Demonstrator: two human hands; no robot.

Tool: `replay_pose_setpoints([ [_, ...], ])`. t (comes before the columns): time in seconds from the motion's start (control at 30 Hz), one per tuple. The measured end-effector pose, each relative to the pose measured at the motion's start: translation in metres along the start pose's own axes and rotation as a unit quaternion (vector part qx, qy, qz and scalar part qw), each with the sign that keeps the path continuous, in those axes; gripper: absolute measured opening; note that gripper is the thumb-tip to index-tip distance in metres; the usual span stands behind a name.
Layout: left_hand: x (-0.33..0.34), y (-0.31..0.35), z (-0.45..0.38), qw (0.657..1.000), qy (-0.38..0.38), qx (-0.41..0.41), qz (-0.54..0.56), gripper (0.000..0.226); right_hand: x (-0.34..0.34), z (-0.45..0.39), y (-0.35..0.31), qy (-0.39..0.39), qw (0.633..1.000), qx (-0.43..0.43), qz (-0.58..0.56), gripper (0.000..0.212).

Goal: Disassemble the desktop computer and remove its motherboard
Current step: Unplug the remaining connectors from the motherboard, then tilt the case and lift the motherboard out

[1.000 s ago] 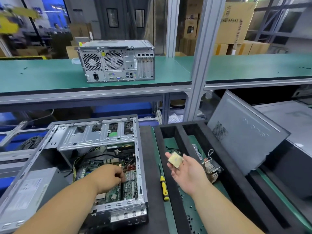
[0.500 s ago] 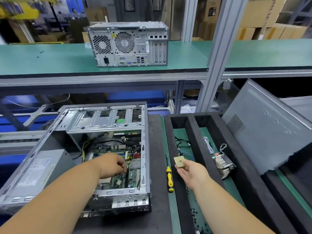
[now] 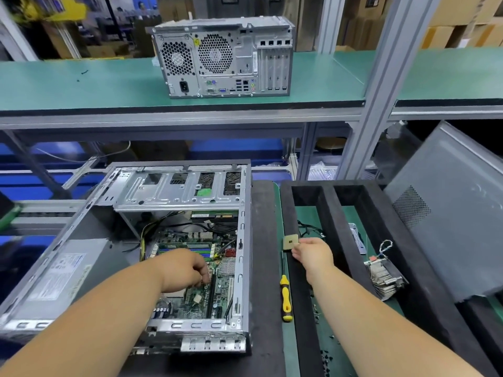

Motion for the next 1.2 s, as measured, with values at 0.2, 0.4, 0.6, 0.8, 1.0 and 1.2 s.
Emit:
replay_pose_setpoints([
  [0.2,0.001,0.002,-0.003,1.0,-0.006,0.011,-0.021,0.023,0.009,0.002,-0.006,-0.005,0.981,-0.088,0.172,0.021],
  [0.4,0.002,0.003,-0.003,1.0,-0.012,0.006,-0.02,0.023,0.01,0.0,-0.002,-0.038,0.983,-0.084,0.158,0.033],
  [0.6,0.003,0.003,-0.002,1.0,-0.014,0.008,-0.013,0.024,0.01,0.0,0.002,-0.064,0.979,-0.105,0.161,0.042],
  [0.8,0.003,0.003,0.0,1.0,-0.016,0.004,-0.015,0.024,0.015,0.005,-0.011,-0.042,0.934,-0.195,0.295,0.049],
  [1.0,-0.005,-0.001,0.0,0.999,0.014,-0.018,-0.033,0.023,0.042,0.007,-0.026,-0.094,0.816,-0.302,0.484,0.058],
  [1.2,-0.012,-0.002,0.002,0.997,0.046,-0.035,-0.055,0.021,0.044,0.006,-0.025,-0.094,0.806,-0.317,0.492,0.05],
])
Point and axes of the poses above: each hand's wrist, its own z-axis away from the middle knuckle, its own x-axis out of the palm, y = z × x, the point moved 8 cm from there along -z, towards the middle knuckle, and after that the axes turned 1 degree about -x, right-handed, at the moved point
